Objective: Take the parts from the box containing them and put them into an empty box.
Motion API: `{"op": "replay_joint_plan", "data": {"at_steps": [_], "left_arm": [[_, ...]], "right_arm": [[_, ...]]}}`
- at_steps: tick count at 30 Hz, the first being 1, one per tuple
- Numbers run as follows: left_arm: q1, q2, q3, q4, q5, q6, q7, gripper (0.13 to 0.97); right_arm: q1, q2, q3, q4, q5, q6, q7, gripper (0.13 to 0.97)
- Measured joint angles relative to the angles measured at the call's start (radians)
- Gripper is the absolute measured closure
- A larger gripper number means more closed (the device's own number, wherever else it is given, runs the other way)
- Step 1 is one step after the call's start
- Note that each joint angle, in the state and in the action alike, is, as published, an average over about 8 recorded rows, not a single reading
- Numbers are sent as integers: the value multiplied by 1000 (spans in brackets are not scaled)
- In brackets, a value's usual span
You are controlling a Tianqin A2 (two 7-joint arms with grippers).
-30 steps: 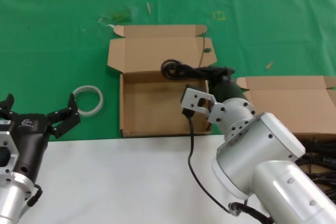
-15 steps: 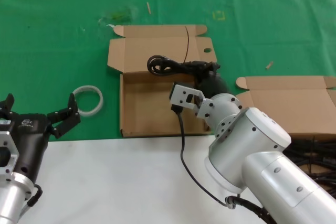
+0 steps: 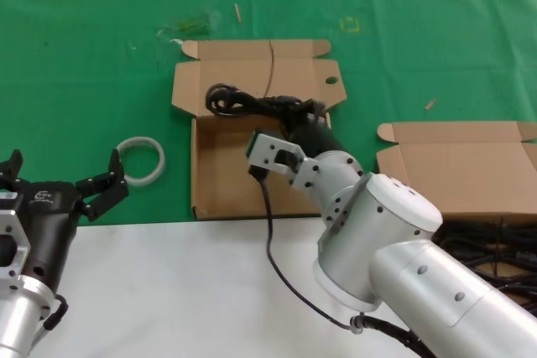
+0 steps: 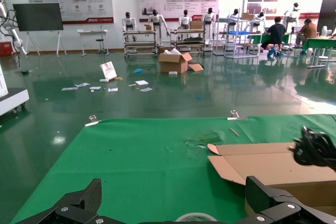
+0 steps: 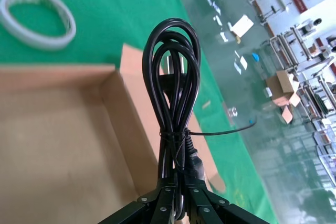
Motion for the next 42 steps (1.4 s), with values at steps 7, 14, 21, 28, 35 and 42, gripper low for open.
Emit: {"op": "replay_joint_plan", "data": {"at_steps": [7,14,21,28,35,42], "left_arm": [[0,0,0,0,0,0,0,132],[0,0,0,0,0,0,0,132],[0,0,0,0,0,0,0,132],[0,0,0,0,0,0,0,132],[0,0,0,0,0,0,0,132],[0,0,0,0,0,0,0,132]], "right_arm": [[27,0,-66,-8,0,-11,103,946],[45,6,-116,-8,0,-27,208,946],[47,11,-122,-8,0,-30,223,931],[47,16,-122,-8,0,-30,223,888],[47,19,-122,-8,0,-30,223,813],[47,20,-122,-8,0,-30,223,676]]}}
